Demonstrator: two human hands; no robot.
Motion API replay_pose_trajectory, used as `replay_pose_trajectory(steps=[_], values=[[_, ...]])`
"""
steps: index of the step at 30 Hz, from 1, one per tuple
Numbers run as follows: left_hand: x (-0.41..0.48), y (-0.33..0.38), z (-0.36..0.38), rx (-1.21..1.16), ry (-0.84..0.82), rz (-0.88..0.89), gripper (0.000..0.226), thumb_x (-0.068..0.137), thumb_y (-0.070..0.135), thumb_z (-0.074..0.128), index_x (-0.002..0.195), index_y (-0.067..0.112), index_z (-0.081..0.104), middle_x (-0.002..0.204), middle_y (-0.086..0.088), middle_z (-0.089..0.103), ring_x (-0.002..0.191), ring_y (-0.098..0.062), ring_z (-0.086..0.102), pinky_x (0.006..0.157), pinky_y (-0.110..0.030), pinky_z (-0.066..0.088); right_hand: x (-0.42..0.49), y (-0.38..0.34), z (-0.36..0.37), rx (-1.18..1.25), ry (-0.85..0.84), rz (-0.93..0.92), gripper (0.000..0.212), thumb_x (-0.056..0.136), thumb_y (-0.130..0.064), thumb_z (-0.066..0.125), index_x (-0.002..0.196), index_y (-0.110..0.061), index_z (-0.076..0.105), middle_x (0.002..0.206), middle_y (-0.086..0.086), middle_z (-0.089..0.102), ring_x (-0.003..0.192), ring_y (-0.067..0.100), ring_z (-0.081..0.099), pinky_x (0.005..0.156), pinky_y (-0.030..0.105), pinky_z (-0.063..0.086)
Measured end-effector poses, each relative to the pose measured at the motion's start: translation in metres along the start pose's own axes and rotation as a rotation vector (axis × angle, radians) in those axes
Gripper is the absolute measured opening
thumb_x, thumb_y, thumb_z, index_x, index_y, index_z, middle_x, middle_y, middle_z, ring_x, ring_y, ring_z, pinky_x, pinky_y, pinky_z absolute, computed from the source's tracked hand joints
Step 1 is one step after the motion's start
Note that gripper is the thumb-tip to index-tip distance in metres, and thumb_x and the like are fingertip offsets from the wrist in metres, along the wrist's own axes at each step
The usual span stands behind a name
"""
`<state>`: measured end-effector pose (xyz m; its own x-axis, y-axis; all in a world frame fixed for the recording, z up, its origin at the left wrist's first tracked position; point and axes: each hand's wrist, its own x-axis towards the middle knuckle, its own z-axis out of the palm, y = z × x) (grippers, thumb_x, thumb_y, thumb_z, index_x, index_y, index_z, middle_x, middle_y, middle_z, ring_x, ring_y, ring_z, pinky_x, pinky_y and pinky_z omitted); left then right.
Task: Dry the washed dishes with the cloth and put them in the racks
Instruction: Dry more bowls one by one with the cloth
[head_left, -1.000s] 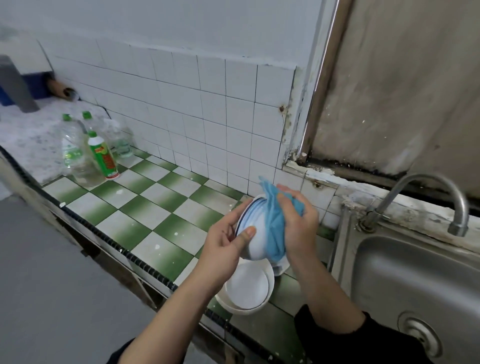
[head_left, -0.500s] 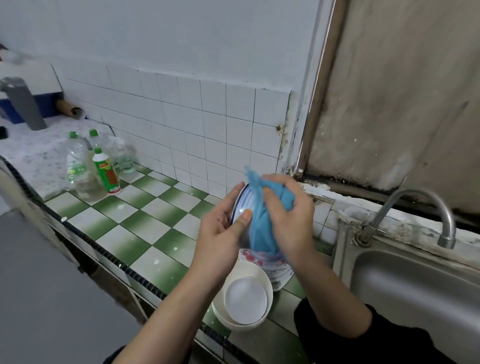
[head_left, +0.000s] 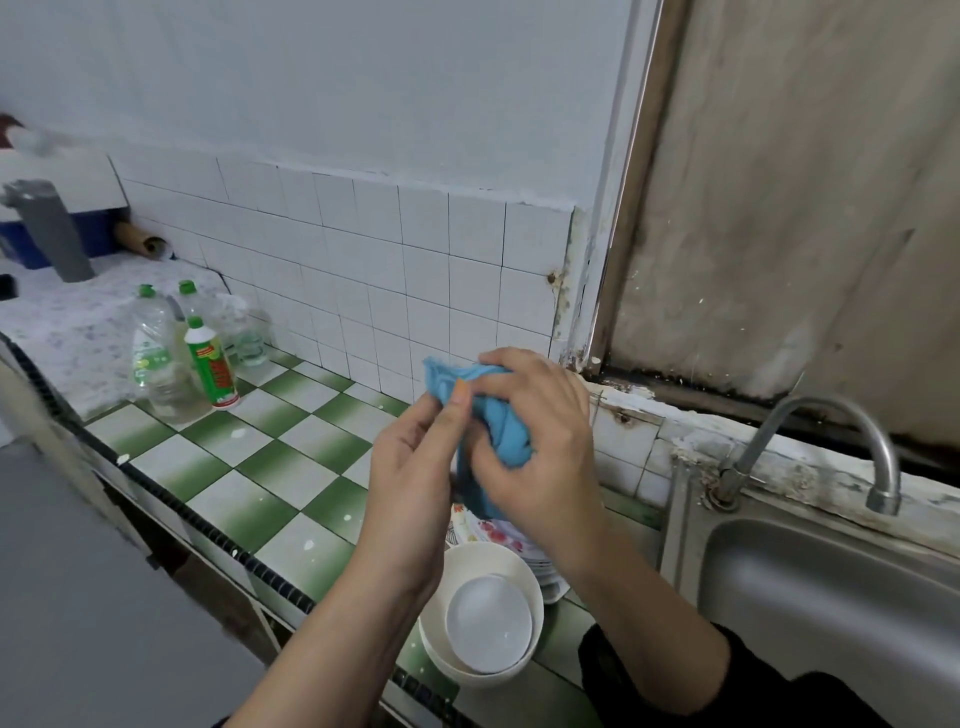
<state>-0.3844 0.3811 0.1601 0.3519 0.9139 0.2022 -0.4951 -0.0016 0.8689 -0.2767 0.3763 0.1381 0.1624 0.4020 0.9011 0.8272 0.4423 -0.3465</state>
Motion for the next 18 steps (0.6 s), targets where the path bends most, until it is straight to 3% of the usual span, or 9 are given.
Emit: replay_pose_trajectory(steps=[3, 6, 8, 10, 13, 18], values=[[-0.003, 0.001, 0.0, -0.057, 0.081, -0.005, 0.036, 0.08, 0.032, 0.063, 0.107, 0.009, 0.068, 0.104, -0.008, 0.073, 0.099, -0.021, 0.069, 0.082, -0.029, 0.056, -0.014, 0.003, 0.009, -0.068, 0.029, -0.174, 0.02, 0.081, -0.022, 0.066, 0.099, -0.016, 0.066, 0.12, 0.006, 0.065, 0.121, 0.027, 0.055, 0.098, 0.058, 0.038], [-0.003, 0.005, 0.0, -0.072, 0.138, 0.049, 0.045, 0.074, 0.034, 0.06, 0.115, 0.016, 0.066, 0.11, -0.008, 0.072, 0.106, -0.022, 0.068, 0.091, -0.032, 0.055, -0.034, 0.013, 0.018, -0.155, 0.089, -0.31, 0.028, 0.084, -0.03, 0.068, 0.109, -0.024, 0.058, 0.134, 0.001, 0.055, 0.134, 0.025, 0.045, 0.106, 0.055, 0.034], [-0.003, 0.007, 0.002, -0.04, 0.132, 0.098, 0.041, 0.077, 0.032, 0.06, 0.114, 0.019, 0.067, 0.108, -0.006, 0.073, 0.102, -0.019, 0.069, 0.085, -0.026, 0.056, -0.044, 0.017, 0.024, -0.16, 0.155, -0.328, 0.032, 0.085, -0.031, 0.067, 0.114, -0.025, 0.056, 0.142, -0.002, 0.048, 0.14, 0.024, 0.037, 0.107, 0.056, 0.034], [-0.004, 0.006, 0.004, -0.007, 0.14, 0.134, 0.03, 0.084, 0.025, 0.059, 0.111, 0.021, 0.068, 0.102, -0.001, 0.075, 0.095, -0.013, 0.07, 0.076, -0.019, 0.055, -0.05, 0.018, 0.03, -0.111, 0.216, -0.293, 0.031, 0.091, -0.033, 0.062, 0.12, -0.027, 0.052, 0.152, -0.007, 0.037, 0.144, 0.025, 0.03, 0.102, 0.063, 0.036], [-0.006, 0.005, 0.009, -0.018, 0.152, 0.163, 0.025, 0.087, 0.015, 0.058, 0.109, 0.022, 0.067, 0.089, 0.003, 0.076, 0.082, -0.009, 0.07, 0.07, -0.02, 0.057, -0.055, 0.012, 0.036, 0.01, 0.283, -0.165, 0.03, 0.098, -0.04, 0.054, 0.125, -0.031, 0.044, 0.157, -0.011, 0.027, 0.145, 0.028, 0.024, 0.102, 0.067, 0.033], [-0.007, 0.005, 0.015, -0.004, 0.158, 0.191, 0.025, 0.092, 0.011, 0.056, 0.111, 0.024, 0.064, 0.075, 0.008, 0.072, 0.07, -0.006, 0.067, 0.061, -0.019, 0.055, -0.065, -0.002, 0.049, 0.299, 0.4, 0.147, 0.031, 0.099, -0.036, 0.052, 0.129, -0.039, 0.045, 0.158, -0.006, 0.022, 0.139, 0.051, 0.022, 0.101, 0.073, 0.033]])
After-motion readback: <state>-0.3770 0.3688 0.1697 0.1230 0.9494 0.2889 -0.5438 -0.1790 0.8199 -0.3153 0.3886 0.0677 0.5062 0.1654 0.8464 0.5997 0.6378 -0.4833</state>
